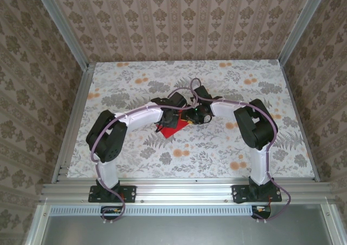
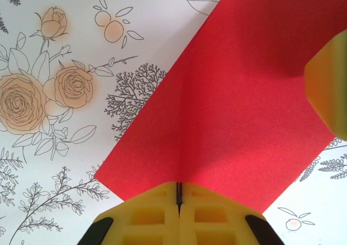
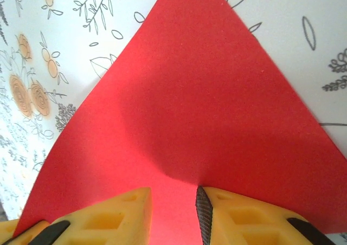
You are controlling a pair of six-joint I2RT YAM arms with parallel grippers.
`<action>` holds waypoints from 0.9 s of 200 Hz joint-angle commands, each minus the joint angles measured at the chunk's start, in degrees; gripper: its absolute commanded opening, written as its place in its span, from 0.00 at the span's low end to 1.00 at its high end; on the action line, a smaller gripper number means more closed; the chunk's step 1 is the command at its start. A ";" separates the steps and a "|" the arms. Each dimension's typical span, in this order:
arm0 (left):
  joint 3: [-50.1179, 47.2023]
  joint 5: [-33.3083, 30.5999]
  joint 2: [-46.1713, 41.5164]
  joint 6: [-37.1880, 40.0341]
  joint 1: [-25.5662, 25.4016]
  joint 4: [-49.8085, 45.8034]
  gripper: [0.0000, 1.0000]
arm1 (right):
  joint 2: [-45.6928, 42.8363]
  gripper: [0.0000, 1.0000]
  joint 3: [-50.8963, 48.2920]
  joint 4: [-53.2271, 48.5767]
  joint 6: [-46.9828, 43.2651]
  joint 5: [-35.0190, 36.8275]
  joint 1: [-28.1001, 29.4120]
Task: Fold a paper plane with a square sheet of paper (pick it up from the middle)
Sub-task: Fold the triangle a second time at the center of the table.
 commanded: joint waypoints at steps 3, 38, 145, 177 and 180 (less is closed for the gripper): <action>0.90 4.14 0.01 -1.40 -0.06 0.02 0.03 | 0.73 0.32 -2.61 1.89 2.29 -1.65 -0.50; -0.47 11.57 -0.70 -4.24 1.27 3.38 0.20 | 0.77 0.32 -3.36 2.89 2.72 -2.45 -0.95; -13.33 36.26 -6.03 -13.26 10.77 24.25 0.57 | 0.26 0.31 -3.75 4.47 1.88 -4.94 -1.08; -14.73 36.92 -6.12 -14.42 11.85 25.93 0.52 | -1.17 0.31 -4.69 8.17 0.93 -8.27 -1.12; -14.82 36.88 -6.12 -14.51 11.96 26.02 0.50 | -1.43 0.31 -4.91 8.70 0.91 -8.73 -1.09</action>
